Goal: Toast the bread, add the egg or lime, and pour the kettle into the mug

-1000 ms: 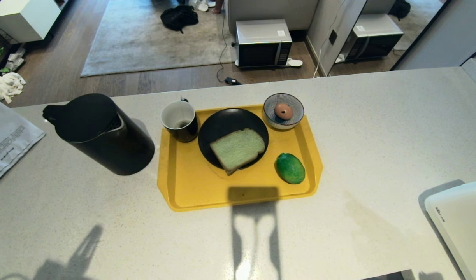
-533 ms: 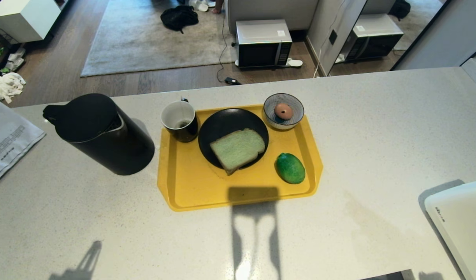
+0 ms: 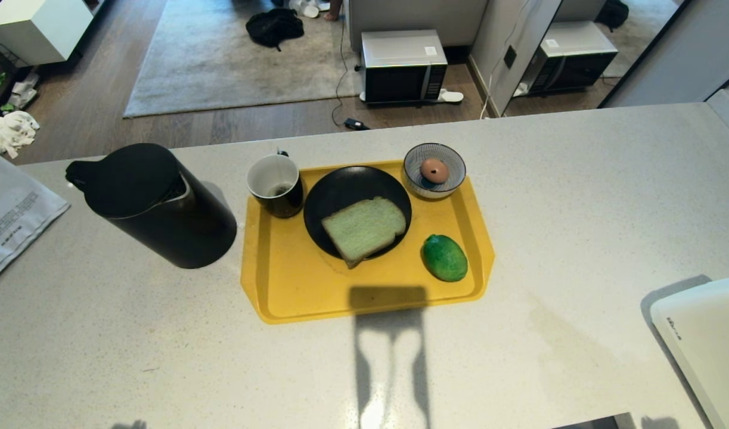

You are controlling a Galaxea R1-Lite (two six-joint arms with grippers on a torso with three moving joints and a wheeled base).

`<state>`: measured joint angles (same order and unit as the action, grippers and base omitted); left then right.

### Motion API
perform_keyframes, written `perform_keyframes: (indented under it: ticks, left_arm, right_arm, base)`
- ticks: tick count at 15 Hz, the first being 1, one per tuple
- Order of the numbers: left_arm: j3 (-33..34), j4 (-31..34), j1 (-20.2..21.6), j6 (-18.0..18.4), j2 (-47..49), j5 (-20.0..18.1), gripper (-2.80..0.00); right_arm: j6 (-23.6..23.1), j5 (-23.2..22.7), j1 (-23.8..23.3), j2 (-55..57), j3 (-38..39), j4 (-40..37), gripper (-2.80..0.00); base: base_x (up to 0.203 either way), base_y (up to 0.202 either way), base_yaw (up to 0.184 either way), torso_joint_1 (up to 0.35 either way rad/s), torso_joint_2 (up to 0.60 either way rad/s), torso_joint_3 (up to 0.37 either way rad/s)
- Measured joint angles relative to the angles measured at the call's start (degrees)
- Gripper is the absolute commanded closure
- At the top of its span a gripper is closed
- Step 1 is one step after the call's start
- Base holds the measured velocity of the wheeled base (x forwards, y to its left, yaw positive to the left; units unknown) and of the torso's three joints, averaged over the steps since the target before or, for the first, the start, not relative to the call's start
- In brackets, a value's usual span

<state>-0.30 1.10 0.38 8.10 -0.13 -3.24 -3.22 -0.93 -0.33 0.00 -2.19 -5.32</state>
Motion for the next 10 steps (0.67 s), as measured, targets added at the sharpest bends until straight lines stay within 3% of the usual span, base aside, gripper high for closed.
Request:
perform_keyframes:
  ticks: [10]
  left_arm:
    - [0.3, -0.7, -0.2, -2.7, 0.0, 0.9, 0.0]
  right_arm:
    - [0.0, 0.0, 0.0, 0.0, 0.0, 0.0, 0.0]
  base:
    - [0.0, 0.0, 0.0, 0.0, 0.0, 0.0]
